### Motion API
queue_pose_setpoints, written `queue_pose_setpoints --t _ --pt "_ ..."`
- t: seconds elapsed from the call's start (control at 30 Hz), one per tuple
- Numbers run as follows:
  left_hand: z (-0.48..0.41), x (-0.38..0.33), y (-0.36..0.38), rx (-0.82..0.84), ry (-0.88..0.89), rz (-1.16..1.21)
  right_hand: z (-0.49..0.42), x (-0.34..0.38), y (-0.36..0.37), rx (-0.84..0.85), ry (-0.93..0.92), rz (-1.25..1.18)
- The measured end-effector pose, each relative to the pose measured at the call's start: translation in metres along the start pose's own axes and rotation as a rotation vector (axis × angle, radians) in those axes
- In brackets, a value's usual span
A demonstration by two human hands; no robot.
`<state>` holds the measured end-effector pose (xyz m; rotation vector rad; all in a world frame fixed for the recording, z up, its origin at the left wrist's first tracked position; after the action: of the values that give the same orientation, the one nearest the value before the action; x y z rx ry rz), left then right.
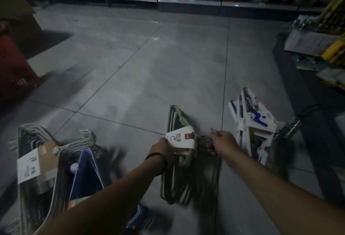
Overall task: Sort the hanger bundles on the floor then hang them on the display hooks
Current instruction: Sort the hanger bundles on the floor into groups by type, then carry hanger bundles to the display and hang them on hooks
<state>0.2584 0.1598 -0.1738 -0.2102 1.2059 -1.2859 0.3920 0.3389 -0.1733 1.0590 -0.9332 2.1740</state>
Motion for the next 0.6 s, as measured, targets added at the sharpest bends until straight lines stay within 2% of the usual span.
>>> queue_pose_setpoints --t 0.07,0.2,0.27,0.37,0.5,0.6 --pt "0.0 0.004 0.007 0.032 0.015 -0.04 -0.005 -0.008 0.001 0.004 0.026 0.038" --pt "-0.007 0.011 0.016 0.039 -0.067 0.067 -0.01 -0.014 -0.004 0.001 0.082 0.161" --pt "-0.009 0.015 0.022 0.077 -0.071 0.005 -0.016 -0.016 -0.003 0.02 0.117 0.208" --pt "-0.013 0.023 0.036 0.116 -0.067 -0.099 -0.039 -0.03 0.003 0.025 0.173 0.155" --pt "-0.013 0.023 0.038 0.039 -0.072 -0.184 -0.036 -0.022 0.009 -0.052 0.173 0.154" --pt "-0.013 0.024 0.033 -0.031 -0.069 -0.198 -0.013 0.001 0.01 -0.126 0.144 0.279"
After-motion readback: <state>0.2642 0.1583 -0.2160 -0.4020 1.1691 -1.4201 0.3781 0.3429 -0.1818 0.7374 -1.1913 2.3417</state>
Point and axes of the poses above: each hand's wrist, its own z-axis away from the middle knuckle, its own y-axis out of the palm, x = y × z, the point moved 2 cm from there along -z, towards the middle knuckle, and after that the axes turned 1 degree about -z, right-handed, at the moved point
